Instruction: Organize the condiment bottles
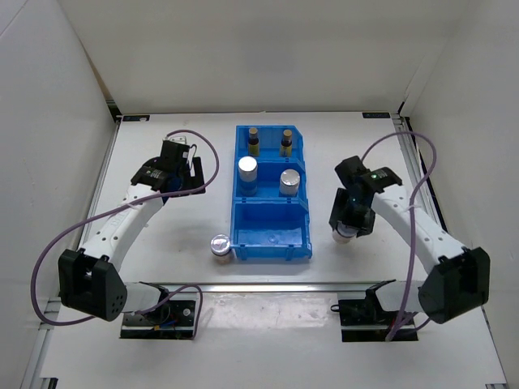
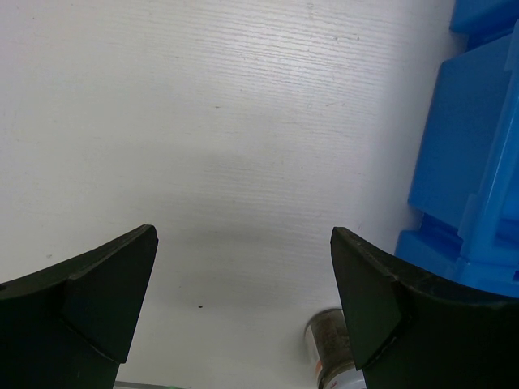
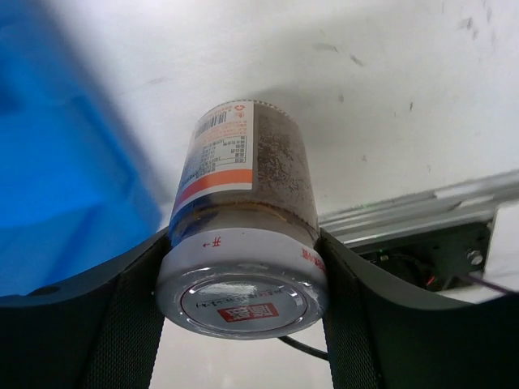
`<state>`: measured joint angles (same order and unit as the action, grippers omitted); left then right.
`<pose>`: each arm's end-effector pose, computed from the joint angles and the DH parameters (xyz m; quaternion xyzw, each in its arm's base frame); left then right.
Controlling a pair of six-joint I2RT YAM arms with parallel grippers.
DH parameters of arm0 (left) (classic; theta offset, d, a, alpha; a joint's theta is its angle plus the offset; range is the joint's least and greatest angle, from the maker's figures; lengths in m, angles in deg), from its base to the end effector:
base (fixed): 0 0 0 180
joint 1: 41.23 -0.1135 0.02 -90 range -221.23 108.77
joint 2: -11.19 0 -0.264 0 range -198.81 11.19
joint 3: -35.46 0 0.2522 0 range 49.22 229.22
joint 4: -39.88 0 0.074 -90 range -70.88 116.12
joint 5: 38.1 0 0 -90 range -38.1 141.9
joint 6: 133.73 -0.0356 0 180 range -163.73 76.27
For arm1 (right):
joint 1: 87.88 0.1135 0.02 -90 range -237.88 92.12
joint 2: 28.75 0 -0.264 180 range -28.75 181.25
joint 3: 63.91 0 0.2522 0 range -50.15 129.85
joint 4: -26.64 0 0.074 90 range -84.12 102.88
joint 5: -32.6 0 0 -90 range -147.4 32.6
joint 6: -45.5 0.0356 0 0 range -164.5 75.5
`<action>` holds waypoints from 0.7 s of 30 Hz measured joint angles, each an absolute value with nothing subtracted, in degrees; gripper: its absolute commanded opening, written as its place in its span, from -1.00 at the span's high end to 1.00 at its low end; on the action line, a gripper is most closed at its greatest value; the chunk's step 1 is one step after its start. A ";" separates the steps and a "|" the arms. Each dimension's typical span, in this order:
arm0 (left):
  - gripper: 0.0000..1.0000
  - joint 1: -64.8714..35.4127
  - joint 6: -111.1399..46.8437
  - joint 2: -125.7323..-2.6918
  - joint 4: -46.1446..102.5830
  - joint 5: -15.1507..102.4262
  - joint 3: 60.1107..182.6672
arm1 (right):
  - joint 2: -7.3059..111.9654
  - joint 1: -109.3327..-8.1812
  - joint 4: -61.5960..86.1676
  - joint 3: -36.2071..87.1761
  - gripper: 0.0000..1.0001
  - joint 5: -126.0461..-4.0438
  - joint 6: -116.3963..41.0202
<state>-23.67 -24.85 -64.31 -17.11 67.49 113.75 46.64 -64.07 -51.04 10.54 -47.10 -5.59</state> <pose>0.2595 -0.0721 0.2935 -0.0525 0.9423 0.0274 0.3296 0.2103 0.0859 0.2579 0.1390 0.9813 -0.0249 0.1308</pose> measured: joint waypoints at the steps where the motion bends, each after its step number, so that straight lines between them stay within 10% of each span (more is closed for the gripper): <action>1: -0.98 -23.67 -24.85 -64.31 -17.11 67.49 113.75 | 45.90 -63.48 -52.02 12.55 1.00 -46.53 -6.02; 21: -0.98 -23.67 -25.20 -63.70 -16.95 68.96 113.27 | 66.69 -47.28 -49.95 31.85 1.00 -56.54 -18.68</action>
